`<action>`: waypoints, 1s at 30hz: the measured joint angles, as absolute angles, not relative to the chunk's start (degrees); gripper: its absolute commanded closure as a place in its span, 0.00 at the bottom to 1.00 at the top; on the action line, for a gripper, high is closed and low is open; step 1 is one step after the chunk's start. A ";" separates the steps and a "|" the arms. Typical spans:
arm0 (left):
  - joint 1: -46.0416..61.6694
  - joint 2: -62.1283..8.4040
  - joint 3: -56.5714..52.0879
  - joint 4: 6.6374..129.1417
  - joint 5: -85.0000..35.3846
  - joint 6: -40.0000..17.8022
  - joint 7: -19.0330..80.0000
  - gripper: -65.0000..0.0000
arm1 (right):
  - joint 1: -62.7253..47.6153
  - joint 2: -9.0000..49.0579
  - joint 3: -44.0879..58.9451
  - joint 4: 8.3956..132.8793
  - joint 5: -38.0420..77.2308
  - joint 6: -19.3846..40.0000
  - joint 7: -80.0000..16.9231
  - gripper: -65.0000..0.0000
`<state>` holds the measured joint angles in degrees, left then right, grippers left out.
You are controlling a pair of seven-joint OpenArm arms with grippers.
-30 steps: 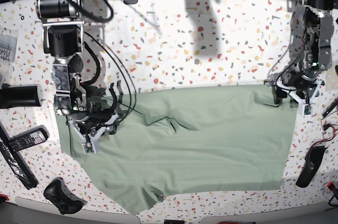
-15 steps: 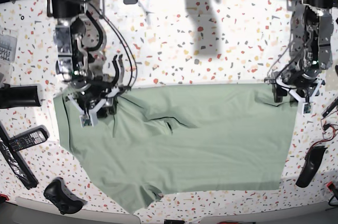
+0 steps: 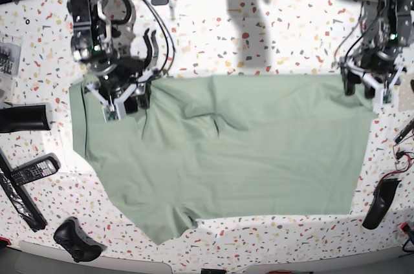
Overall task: Fold the T-shirt properly
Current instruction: 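Grasp the shoulder edges with both grippers and pull them up, then release the shoulders and move the left gripper to the hem corner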
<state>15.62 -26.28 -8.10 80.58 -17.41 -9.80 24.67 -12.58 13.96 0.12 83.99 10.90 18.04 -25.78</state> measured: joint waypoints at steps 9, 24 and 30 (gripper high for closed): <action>28.71 -26.22 -16.95 92.62 -15.55 -9.21 30.72 0.41 | -24.91 13.96 0.05 93.14 11.57 18.28 -25.21 0.67; 33.12 -25.54 -16.88 104.60 -15.14 -9.23 39.31 0.41 | -42.02 13.96 6.50 103.74 6.22 18.94 -26.24 0.67; 35.35 -25.56 -16.88 108.09 -15.14 -9.23 39.48 0.41 | -42.87 13.96 12.05 103.98 7.29 19.33 -27.00 0.67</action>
<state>35.35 -25.56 -16.88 108.09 -15.14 -9.23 39.48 -42.87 13.96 12.05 103.98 7.29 19.33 -27.00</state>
